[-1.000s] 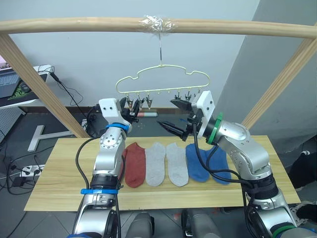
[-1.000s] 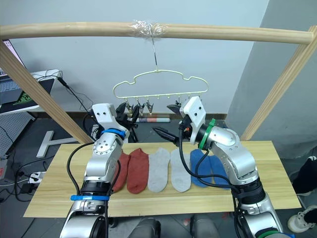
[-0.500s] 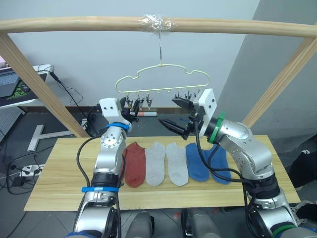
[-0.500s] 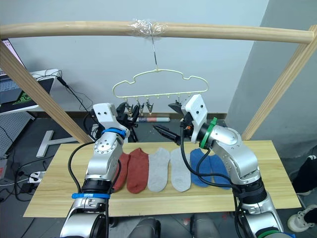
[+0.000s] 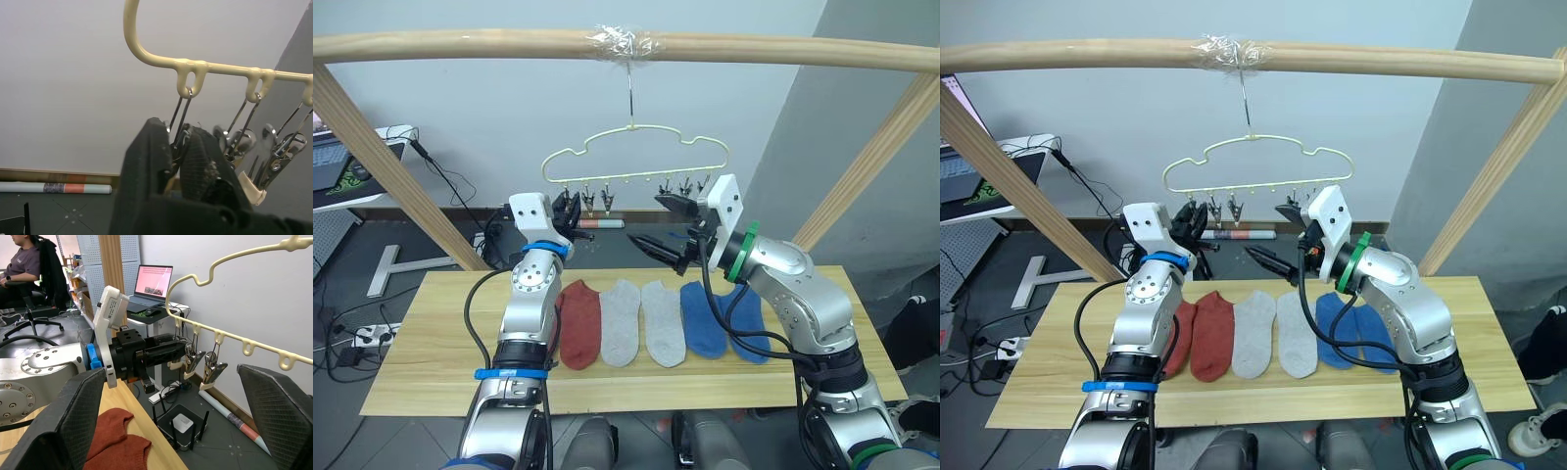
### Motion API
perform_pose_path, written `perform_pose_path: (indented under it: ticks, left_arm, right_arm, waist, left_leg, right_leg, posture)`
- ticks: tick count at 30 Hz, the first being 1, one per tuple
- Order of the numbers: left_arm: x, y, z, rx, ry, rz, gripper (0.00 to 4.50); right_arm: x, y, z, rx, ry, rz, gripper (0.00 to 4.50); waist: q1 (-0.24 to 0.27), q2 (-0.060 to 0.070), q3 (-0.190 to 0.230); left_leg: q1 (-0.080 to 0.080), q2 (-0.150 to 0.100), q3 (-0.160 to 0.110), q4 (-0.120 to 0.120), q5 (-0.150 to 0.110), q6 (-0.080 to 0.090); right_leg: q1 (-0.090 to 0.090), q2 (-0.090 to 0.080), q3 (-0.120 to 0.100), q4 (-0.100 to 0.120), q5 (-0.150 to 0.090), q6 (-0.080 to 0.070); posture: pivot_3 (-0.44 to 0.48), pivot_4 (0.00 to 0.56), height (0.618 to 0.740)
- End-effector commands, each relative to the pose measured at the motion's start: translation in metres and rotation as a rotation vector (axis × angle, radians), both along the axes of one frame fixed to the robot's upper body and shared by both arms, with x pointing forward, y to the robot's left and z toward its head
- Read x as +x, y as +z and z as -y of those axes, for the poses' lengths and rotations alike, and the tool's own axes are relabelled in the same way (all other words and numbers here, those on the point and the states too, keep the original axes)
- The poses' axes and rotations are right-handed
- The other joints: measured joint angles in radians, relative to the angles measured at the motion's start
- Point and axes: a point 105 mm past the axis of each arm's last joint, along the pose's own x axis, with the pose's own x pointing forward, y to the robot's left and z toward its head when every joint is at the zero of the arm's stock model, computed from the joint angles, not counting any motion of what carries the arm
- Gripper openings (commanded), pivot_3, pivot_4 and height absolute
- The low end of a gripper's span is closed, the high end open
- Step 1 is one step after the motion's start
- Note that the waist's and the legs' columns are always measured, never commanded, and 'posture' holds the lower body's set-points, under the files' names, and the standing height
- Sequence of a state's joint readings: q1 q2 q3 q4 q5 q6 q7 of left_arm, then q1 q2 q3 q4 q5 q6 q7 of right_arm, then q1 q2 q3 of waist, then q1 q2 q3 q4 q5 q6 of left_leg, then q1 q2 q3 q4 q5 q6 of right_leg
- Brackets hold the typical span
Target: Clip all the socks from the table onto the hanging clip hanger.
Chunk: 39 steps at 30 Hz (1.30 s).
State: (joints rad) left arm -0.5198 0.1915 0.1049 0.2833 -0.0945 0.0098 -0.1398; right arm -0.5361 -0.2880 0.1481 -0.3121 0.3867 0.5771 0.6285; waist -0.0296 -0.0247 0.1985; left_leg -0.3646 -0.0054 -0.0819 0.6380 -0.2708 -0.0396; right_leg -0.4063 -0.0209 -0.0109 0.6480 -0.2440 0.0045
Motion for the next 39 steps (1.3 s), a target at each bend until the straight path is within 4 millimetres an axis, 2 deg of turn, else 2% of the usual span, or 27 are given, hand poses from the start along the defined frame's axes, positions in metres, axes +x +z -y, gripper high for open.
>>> perform_pose_path:
  ticks: [1,7,16,18,19,21,24,26,29,31,35,39]
  left_arm:
    - [-0.002,0.018,0.000,-0.001,-0.003,0.074,0.20]
    - [-0.003,0.016,0.001,0.003,-0.017,0.066,0.20]
    - [-0.006,0.013,-0.001,0.013,-0.021,0.045,0.20]
    - [-0.006,0.013,-0.003,0.015,-0.017,0.044,0.20]
    - [-0.007,0.013,-0.003,0.012,-0.015,0.044,0.20]
    - [-0.009,0.013,-0.004,0.008,-0.016,0.043,0.20]
    - [-0.011,0.011,-0.004,0.012,-0.019,0.039,0.20]
    - [-0.012,0.010,-0.004,0.014,-0.019,0.035,0.20]
    - [-0.013,0.007,-0.004,0.011,-0.020,0.027,0.20]
    - [-0.013,0.007,-0.003,0.011,-0.023,0.023,0.20]
    - [-0.012,0.007,-0.003,0.010,-0.026,0.020,0.20]
    - [-0.012,0.008,-0.004,0.009,-0.025,0.022,0.20]
  right_arm:
    - [-0.007,0.018,0.000,0.036,0.015,0.061,4.50]
    - [-0.007,0.015,-0.001,0.033,0.018,0.055,4.50]
    - [-0.006,0.001,0.002,-0.001,-0.013,0.030,4.50]
    - [0.007,-0.032,0.024,-0.086,-0.129,-0.041,4.50]
    - [0.014,-0.058,0.045,-0.162,-0.229,-0.084,4.50]
    - [0.019,-0.087,0.073,-0.221,-0.347,-0.143,4.50]
    - [0.026,-0.101,0.098,-0.201,-0.477,-0.209,4.50]
    - [0.029,-0.106,0.105,-0.212,-0.511,-0.223,4.50]
    - [0.031,-0.143,0.133,-0.326,-0.616,-0.329,4.50]
    - [0.032,-0.159,0.145,-0.359,-0.659,-0.378,4.50]
    - [0.036,-0.184,0.160,-0.392,-0.709,-0.461,4.50]
    - [0.038,-0.197,0.166,-0.399,-0.728,-0.510,4.50]
  waist:
    - [0.000,0.000,0.000]
    - [0.000,0.000,0.001]
    - [0.000,0.000,0.002]
    - [0.003,-0.001,0.002]
    - [0.007,-0.001,0.002]
    - [0.012,-0.001,0.002]
    - [0.006,-0.001,0.004]
    - [-0.004,0.000,0.005]
    - [-0.004,0.000,0.005]
    - [-0.002,0.000,0.005]
    - [-0.001,0.000,0.005]
    - [-0.003,0.000,0.005]
  left_leg:
    - [0.000,0.000,0.000,0.000,0.000,0.000]
    - [0.000,0.000,0.000,0.000,0.000,0.000]
    - [0.000,0.000,0.000,0.000,0.000,0.000]
    - [0.000,0.000,0.000,0.000,0.000,0.000]
    - [0.000,0.000,-0.001,0.000,0.000,0.000]
    - [-0.001,-0.001,-0.001,0.000,0.000,0.000]
    - [-0.001,-0.002,0.002,0.000,0.000,0.000]
    - [-0.001,-0.001,0.003,0.000,0.000,0.000]
    - [0.000,0.000,0.004,0.002,0.000,0.000]
    - [0.000,0.000,0.002,0.003,0.000,0.000]
    - [0.000,0.000,0.003,0.003,0.000,0.000]
    - [-0.001,-0.001,0.006,0.005,0.000,0.000]
  right_leg:
    - [0.000,0.000,0.000,0.000,0.000,0.000]
    - [0.000,0.000,0.000,0.000,0.000,0.000]
    - [0.000,0.000,0.000,0.000,0.000,0.000]
    - [0.000,0.000,0.000,0.000,0.000,0.000]
    - [0.000,0.000,-0.001,0.000,0.000,0.000]
    - [0.000,-0.001,-0.001,-0.001,0.000,0.000]
    - [0.000,-0.003,0.001,-0.001,0.001,0.001]
    - [-0.002,-0.002,0.002,-0.001,0.002,0.003]
    - [-0.001,0.001,0.001,0.001,0.000,0.006]
    - [-0.001,0.001,0.001,0.001,0.000,0.006]
    - [-0.001,0.001,0.002,0.001,0.000,0.005]
    - [-0.001,0.001,0.002,0.001,0.001,0.006]
  posture:
    - [-0.056,0.203,0.740]
    - [-0.052,0.202,0.740]
    - [-0.048,0.199,0.740]
    - [-0.048,0.199,0.740]
    - [-0.041,0.197,0.740]
    - [-0.041,0.197,0.740]
    - [-0.043,0.194,0.740]
    - [-0.043,0.194,0.740]
    - [-0.049,0.190,0.740]
    - [-0.050,0.189,0.740]
    - [-0.051,0.189,0.740]
    - [-0.045,0.190,0.740]
